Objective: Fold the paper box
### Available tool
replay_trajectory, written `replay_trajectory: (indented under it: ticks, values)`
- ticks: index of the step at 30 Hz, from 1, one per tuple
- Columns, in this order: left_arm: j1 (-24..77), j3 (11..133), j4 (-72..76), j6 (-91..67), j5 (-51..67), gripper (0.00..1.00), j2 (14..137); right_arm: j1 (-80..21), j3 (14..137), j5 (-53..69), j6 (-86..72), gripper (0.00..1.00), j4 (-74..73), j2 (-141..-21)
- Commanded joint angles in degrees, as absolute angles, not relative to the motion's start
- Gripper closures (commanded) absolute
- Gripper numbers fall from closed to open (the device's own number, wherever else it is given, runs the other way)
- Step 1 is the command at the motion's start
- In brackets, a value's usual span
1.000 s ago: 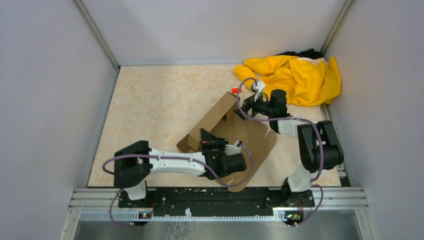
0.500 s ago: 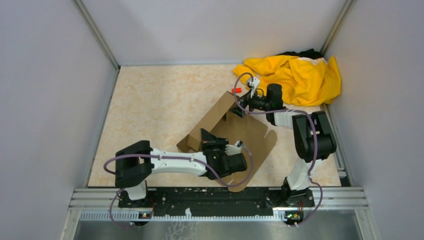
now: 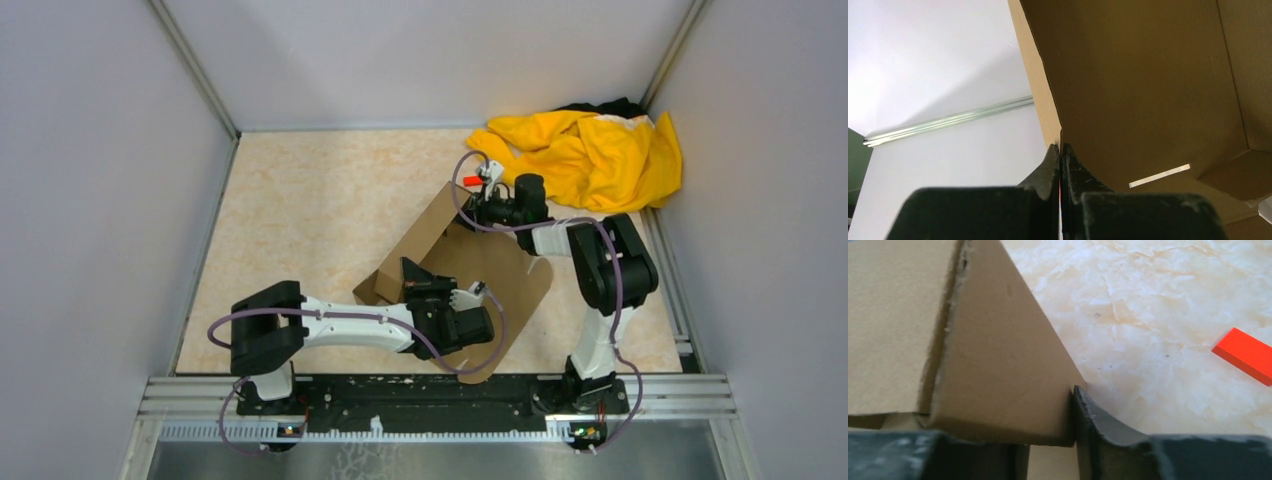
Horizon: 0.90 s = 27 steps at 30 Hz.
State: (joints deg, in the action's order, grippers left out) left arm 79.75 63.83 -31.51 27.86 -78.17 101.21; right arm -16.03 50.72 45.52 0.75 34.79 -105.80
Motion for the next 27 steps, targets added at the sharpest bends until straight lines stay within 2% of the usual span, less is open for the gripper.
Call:
replay_trajectory:
  ticks: [1,3,6,12,23,27]
  values:
    - [80.6,62.0,-31.0,23.3,-61.1,1.00,103.7,-18.1,48.7,39.8,-5.4,0.72,44.0,-106.6]
    - [80.6,62.0,-31.0,23.2,-61.2,1.00,103.7,-18.2,47.2,38.6,-7.5,0.88,47.1,-106.4]
    - [80.7,62.0,-31.0,23.0,-61.3,1.00,103.5,-18.9,45.8,35.2,-8.9,1.00,47.9,-105.8]
    - [80.7,61.9,-31.1,22.8,-61.6,1.00,103.4,-21.6,42.7,23.0,-11.2,1.00,48.8,-103.5]
    - [80.7,61.2,-30.5,22.7,-62.4,1.00,101.8,-23.1,37.4,11.7,-17.4,1.00,53.2,-101.3]
    - [80.6,61.7,-30.6,21.9,-63.5,0.99,101.6,-24.8,35.8,6.2,-17.3,1.00,49.1,-97.8]
